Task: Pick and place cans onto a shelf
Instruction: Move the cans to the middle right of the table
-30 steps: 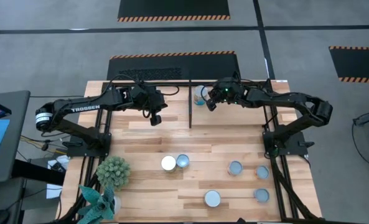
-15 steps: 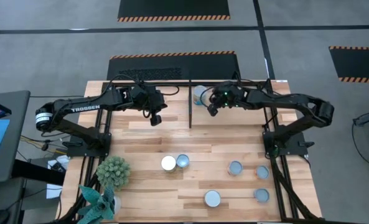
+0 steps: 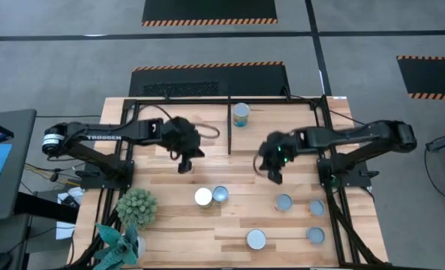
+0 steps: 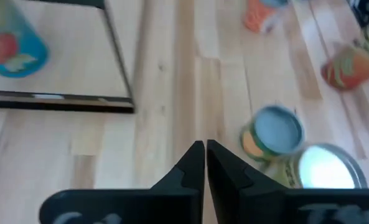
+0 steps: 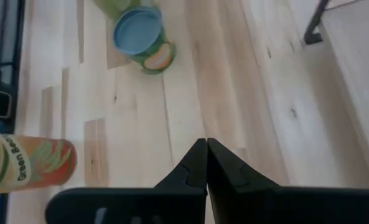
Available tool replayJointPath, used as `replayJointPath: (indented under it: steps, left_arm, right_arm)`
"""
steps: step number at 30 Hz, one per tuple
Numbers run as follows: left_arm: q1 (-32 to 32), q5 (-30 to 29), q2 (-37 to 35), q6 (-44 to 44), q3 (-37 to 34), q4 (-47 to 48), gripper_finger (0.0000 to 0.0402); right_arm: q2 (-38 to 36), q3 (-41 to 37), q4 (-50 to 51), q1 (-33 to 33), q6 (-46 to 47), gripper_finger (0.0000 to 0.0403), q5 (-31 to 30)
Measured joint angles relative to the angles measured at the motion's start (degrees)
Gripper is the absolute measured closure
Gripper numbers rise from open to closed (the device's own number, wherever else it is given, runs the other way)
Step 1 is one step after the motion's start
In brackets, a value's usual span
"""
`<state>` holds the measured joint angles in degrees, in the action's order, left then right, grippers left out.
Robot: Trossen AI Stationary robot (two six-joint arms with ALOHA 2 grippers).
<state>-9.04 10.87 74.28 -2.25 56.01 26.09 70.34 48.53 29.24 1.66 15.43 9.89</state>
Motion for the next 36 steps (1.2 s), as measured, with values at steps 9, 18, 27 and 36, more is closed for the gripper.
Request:
replayJointPath:
  steps: [9, 18, 27, 36]
  left_arm:
    - [10.1, -0.7, 1.2, 4.2, 0.0, 9.2, 0.0363]
    - [16.5, 3.9, 6.2, 12.5, 0.1, 12.7, 0.0400]
    - [20.3, 11.0, 15.5, 16.3, 0.6, 6.4, 0.0401]
    - [17.0, 1.8, 25.9, 6.8, 7.0, -8.0, 0.0401]
  right_arm:
    - [1.3, 0.0, -0.7, -14.7, 8.9, 0.0383, -15.7]
    - [1.2, 0.0, -1.6, -18.7, 11.2, 0.0377, -21.9]
    - [1.2, 0.0, -1.2, -18.7, 10.7, 0.0382, -22.0]
    - [1.2, 0.0, -1.3, -18.4, 9.6, 0.0380, -22.0]
